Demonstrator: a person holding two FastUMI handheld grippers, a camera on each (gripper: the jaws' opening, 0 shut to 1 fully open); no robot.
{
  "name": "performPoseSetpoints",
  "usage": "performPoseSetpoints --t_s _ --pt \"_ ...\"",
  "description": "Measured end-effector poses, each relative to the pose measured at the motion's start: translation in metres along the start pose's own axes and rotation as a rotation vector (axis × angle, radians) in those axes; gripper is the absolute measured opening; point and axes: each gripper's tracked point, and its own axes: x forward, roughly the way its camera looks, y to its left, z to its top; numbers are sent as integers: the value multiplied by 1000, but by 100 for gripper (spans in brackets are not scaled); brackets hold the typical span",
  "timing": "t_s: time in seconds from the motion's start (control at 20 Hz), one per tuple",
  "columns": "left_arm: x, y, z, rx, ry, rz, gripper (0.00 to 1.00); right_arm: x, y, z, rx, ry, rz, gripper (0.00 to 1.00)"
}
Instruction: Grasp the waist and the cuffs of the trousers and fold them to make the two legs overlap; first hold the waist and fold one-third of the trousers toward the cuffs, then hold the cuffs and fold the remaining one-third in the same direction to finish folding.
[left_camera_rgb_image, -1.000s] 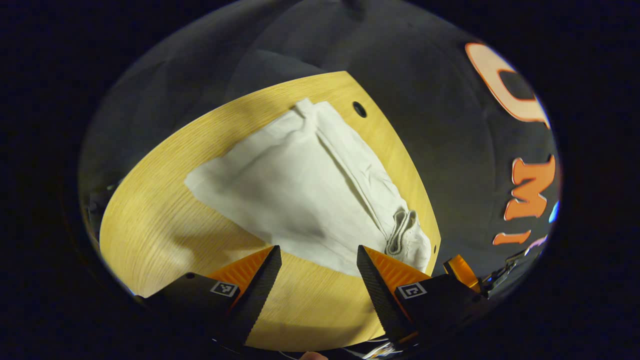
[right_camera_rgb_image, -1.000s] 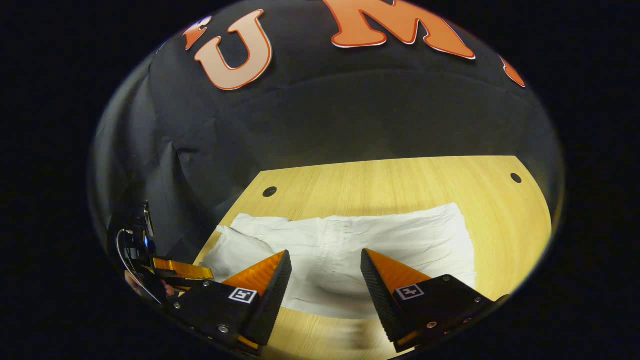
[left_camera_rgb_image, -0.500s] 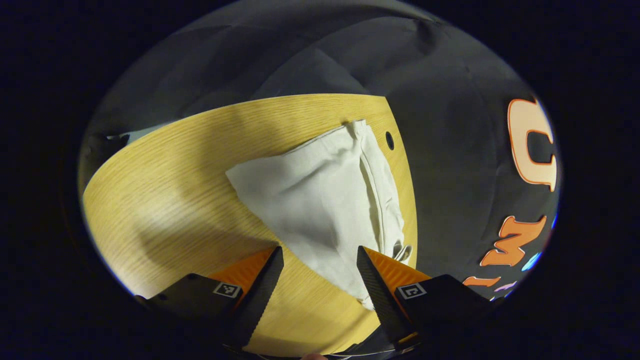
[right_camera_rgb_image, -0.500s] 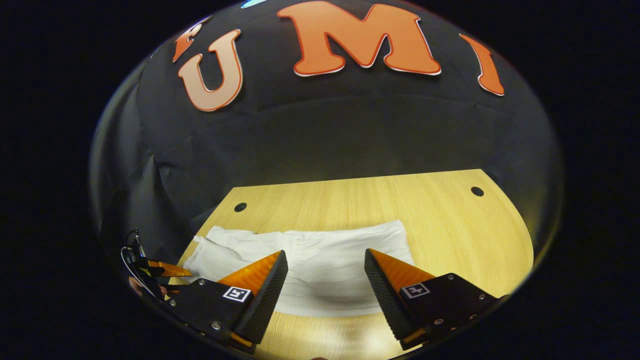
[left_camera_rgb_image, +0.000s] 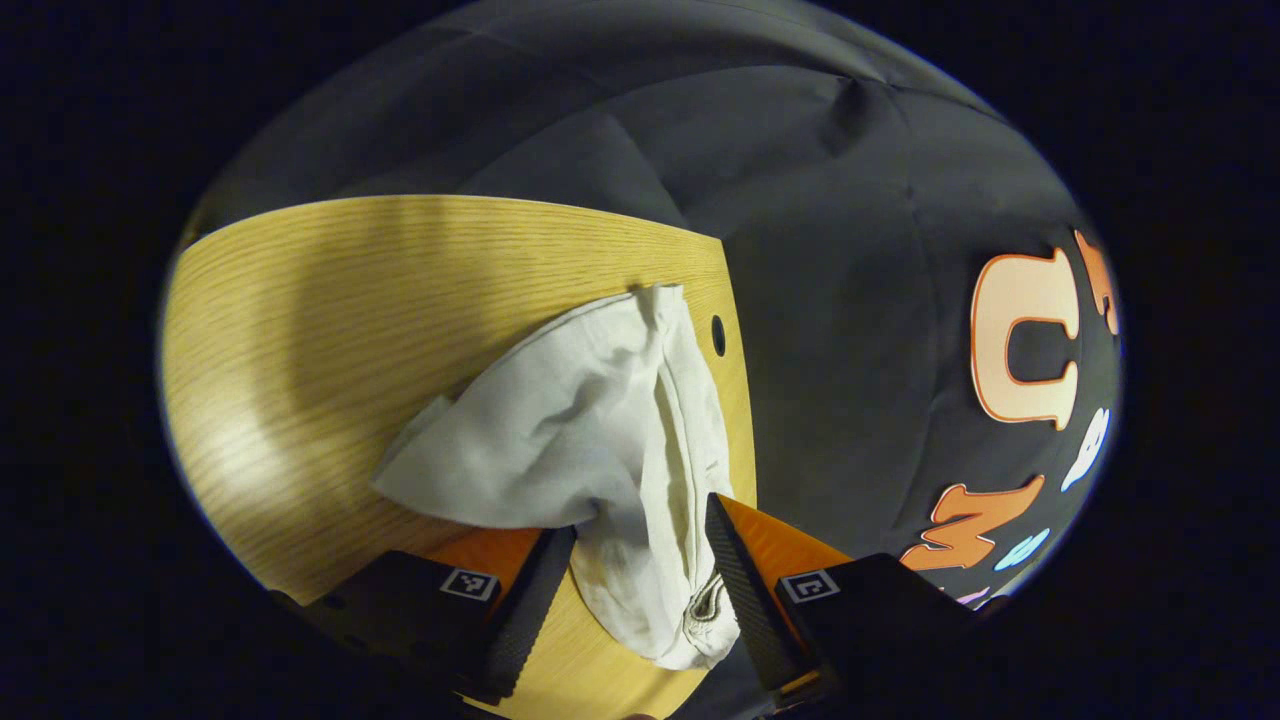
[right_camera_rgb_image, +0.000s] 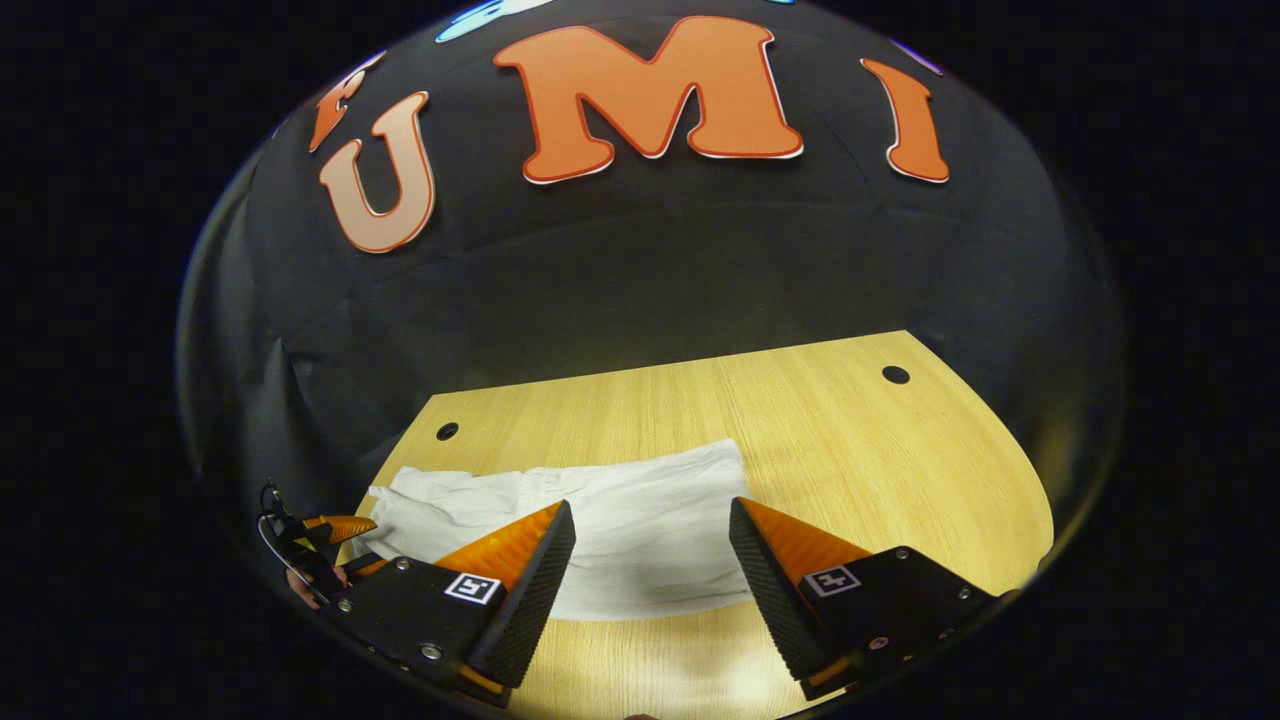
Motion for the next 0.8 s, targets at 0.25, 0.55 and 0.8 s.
performPoseSetpoints --t_s 0.25,0.55,0.8 --pt "26 6 -1 47 18 49 52 -14 -24 6 27 -2 -36 94" --pt "19 -1 -1 146 -5 123 12 -13 -38 7 65 8 -12 94" --pt "4 -46 -7 292 -61 156 10 -10 -49 7 60 16 40 93"
